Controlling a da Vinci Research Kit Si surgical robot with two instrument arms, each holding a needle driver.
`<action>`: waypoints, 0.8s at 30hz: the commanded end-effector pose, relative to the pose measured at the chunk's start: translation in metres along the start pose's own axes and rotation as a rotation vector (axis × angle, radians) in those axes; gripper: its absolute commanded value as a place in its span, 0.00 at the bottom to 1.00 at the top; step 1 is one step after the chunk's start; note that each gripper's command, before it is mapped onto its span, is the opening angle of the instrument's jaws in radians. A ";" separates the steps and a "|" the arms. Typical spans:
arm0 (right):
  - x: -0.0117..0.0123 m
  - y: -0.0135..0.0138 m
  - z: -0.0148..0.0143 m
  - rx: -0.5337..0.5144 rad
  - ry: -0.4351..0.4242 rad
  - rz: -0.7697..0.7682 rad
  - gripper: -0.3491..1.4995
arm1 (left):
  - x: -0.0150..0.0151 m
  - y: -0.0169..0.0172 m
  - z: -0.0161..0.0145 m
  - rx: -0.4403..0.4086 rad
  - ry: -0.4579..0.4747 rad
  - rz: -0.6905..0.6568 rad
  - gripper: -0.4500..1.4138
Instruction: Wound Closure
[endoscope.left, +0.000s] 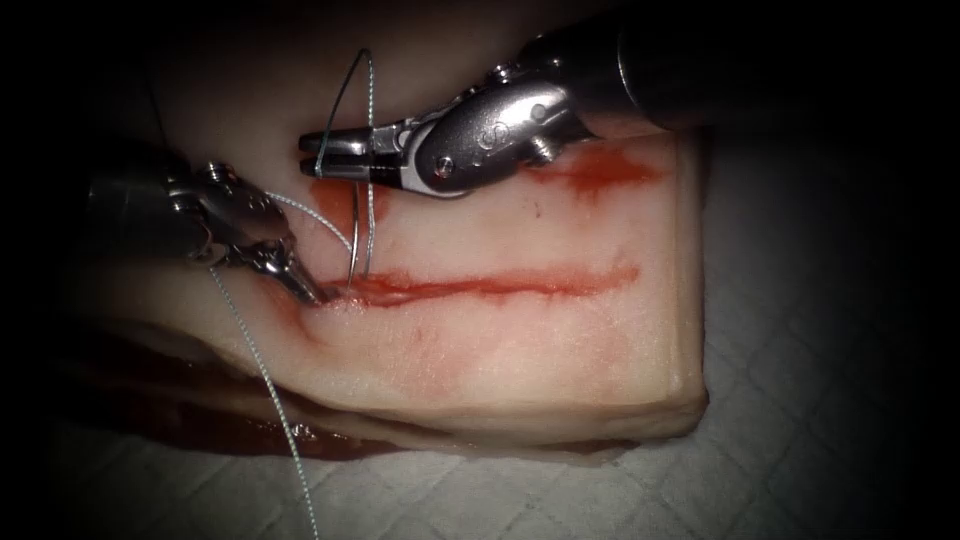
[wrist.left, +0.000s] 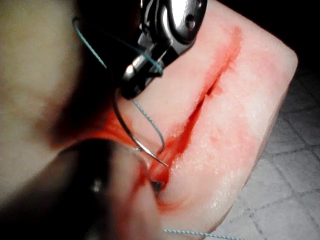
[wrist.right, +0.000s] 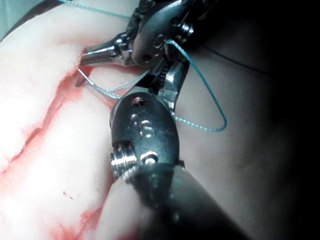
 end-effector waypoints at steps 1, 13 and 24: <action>0.0004 0.0000 0.0012 0.000 -0.001 -0.004 0.00 | -0.0004 0.0006 0.0004 0.000 0.000 0.001 0.00; 0.0000 0.0000 0.0015 0.026 -0.020 0.031 0.00 | -0.0004 0.0006 0.0004 -0.002 -0.002 -0.004 0.00; -0.0002 0.0004 0.0016 0.035 -0.049 0.098 0.00 | -0.0004 0.0008 0.0003 -0.006 -0.005 -0.008 0.00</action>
